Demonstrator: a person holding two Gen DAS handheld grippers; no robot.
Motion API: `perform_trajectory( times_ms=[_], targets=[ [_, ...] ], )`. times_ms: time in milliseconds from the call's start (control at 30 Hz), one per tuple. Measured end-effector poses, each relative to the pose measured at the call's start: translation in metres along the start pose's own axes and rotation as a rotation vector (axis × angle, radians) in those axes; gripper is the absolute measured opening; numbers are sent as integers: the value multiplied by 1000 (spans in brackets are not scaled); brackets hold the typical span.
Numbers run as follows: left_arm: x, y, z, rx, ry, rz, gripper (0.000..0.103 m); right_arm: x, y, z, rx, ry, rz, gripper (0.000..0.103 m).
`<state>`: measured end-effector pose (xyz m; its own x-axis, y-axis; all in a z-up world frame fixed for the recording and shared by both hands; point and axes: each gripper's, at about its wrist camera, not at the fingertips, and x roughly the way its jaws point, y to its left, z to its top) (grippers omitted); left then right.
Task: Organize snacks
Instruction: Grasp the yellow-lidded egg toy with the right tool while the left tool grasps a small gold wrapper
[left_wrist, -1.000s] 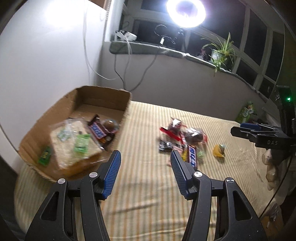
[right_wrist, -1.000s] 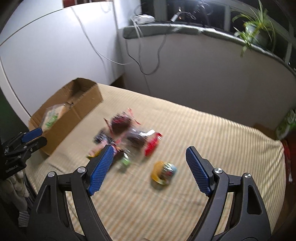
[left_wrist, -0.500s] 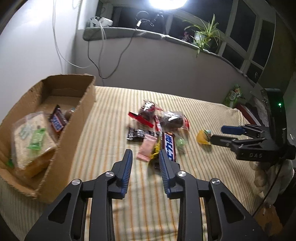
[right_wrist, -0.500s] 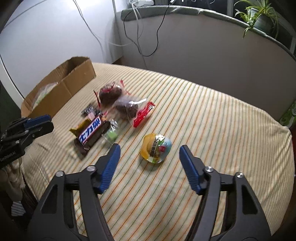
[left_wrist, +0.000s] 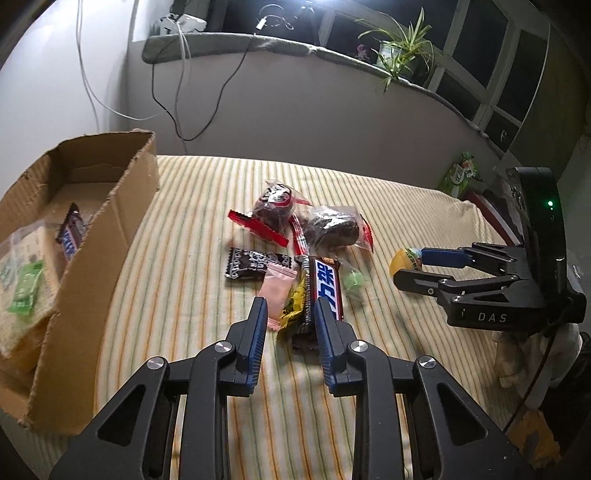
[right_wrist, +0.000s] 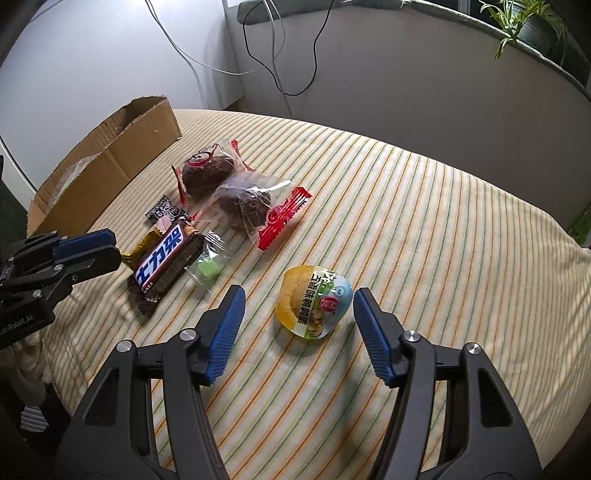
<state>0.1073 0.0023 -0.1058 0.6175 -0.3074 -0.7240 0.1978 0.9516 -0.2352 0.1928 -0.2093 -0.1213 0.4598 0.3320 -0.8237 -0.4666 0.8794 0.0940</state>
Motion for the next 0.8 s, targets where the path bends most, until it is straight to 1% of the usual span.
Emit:
perform_trajectory(
  times_ms=[33, 100, 167, 233, 333, 400, 700, 800],
  targets=[
    [2, -1, 0, 4, 3, 1, 25, 1, 0, 0, 0, 1, -2, 63],
    [6, -1, 1, 8, 10, 4, 21, 3, -2, 1, 2, 6, -1, 57],
    [10, 0, 2, 10, 17, 3, 20, 7, -3, 1, 4, 16, 0, 53],
    [12, 0, 2, 13, 23, 4, 16, 8, -3, 1, 6, 18, 0, 53],
    [16, 3, 2, 7, 27, 7, 15, 8, -3, 1, 3, 17, -1, 50],
    [17, 4, 2, 10, 30, 10, 13, 8, -3, 2, -1, 16, -11, 44],
    [28, 0, 1, 39, 44, 20, 12, 11, -1, 3, -21, 16, -21, 44],
    [29, -2, 0, 52, 44, 22, 11, 12, 0, 3, -29, 17, -26, 44]
  ],
)
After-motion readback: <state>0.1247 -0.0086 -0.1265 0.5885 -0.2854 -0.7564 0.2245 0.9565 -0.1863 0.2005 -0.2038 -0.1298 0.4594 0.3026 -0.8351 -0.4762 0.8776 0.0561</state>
